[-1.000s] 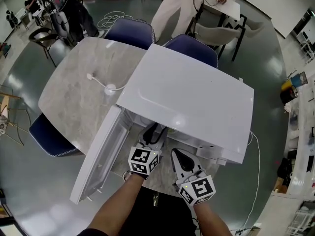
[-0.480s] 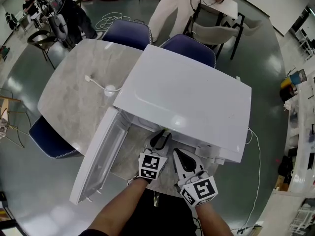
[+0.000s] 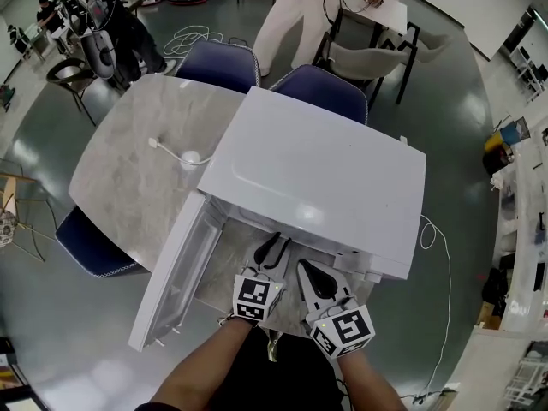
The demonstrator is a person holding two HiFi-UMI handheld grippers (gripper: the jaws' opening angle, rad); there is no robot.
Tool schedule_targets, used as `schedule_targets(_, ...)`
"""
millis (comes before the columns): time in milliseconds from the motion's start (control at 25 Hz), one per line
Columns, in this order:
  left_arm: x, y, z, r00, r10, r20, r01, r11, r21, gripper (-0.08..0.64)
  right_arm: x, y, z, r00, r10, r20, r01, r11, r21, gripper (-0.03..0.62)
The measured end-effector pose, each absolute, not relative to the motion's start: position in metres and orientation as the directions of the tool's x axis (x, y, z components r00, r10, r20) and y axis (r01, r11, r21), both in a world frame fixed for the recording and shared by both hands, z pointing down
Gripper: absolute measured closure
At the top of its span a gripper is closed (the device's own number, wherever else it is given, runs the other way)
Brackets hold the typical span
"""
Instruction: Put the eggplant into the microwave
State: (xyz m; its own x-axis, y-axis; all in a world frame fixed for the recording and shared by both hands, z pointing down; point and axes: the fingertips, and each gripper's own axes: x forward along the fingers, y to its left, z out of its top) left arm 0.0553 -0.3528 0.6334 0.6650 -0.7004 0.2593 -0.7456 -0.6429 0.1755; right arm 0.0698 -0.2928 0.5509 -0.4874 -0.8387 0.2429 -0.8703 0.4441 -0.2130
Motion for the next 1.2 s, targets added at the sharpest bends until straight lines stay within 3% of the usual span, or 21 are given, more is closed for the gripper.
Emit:
schedule_targets(240,0.046,-0.307,0.567,0.707,-0.671,0.226,-0.708,-0.673,0.214,0.454,0.059,-0.287,0.512,-0.496,-0.831,0.252,-0.864,0.444,-0.239,0.591)
schedule_targets(280,0.044,-0.300,0.555,0.713,-0.667,0.217,-0.701,-0.679,0.219,0.503,0.059,-0.285,0.506,-0.495,-0.831,0.252,-0.864,0.441,-0.241,0.591)
schedule_targets(440,0.036,-0.282,0.511,0.738,-0.646,0.194,-0.674,-0.699,0.237,0.546,0.062,-0.277,0.478,-0.478,-0.843,0.246,-0.873,0.428,-0.233,0.591)
schedule_targets(1200,0.046,-0.241,0.389,0.721,-0.681,0.125,-0.690,-0.690,0.220,0.551,0.069,-0.244,0.380,-0.475,-0.865,0.161,-0.879,0.457,-0.137,0.592)
